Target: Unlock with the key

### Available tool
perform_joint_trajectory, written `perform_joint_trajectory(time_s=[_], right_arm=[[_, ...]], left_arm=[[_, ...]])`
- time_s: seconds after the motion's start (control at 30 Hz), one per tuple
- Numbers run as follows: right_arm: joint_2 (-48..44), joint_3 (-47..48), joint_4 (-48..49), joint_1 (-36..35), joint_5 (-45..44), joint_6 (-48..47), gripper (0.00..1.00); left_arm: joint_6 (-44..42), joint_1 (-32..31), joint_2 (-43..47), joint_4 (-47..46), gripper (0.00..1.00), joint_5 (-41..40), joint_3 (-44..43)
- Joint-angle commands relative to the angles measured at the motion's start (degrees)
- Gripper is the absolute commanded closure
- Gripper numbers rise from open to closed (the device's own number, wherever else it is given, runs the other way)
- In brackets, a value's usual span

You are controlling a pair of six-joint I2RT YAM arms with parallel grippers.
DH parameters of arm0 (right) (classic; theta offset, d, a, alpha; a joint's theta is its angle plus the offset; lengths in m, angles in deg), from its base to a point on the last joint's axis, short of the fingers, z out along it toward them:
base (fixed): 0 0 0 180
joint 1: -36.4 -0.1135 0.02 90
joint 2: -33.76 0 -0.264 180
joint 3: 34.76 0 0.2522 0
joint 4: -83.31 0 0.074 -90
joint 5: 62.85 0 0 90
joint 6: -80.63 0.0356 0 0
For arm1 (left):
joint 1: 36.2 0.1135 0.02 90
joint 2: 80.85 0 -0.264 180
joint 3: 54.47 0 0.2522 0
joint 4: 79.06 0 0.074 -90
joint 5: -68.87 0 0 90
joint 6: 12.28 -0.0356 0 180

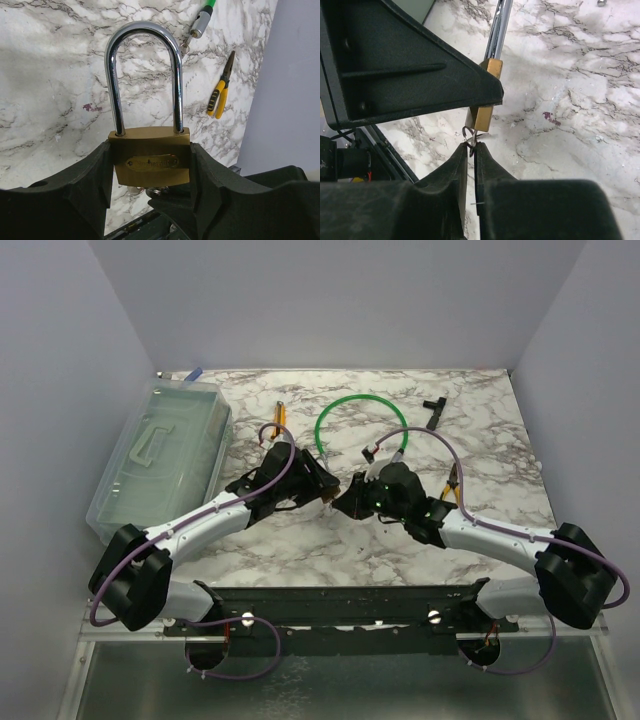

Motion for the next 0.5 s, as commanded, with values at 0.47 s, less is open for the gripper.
perform_joint_trajectory(time_s=[0.47], right_arm=[[0.08,3.98,-0.14,0.12,-4.46,-5.88,0.99]], left_arm=[[1.64,0.11,2.69,-6.42,1.0,2.53,0.13]])
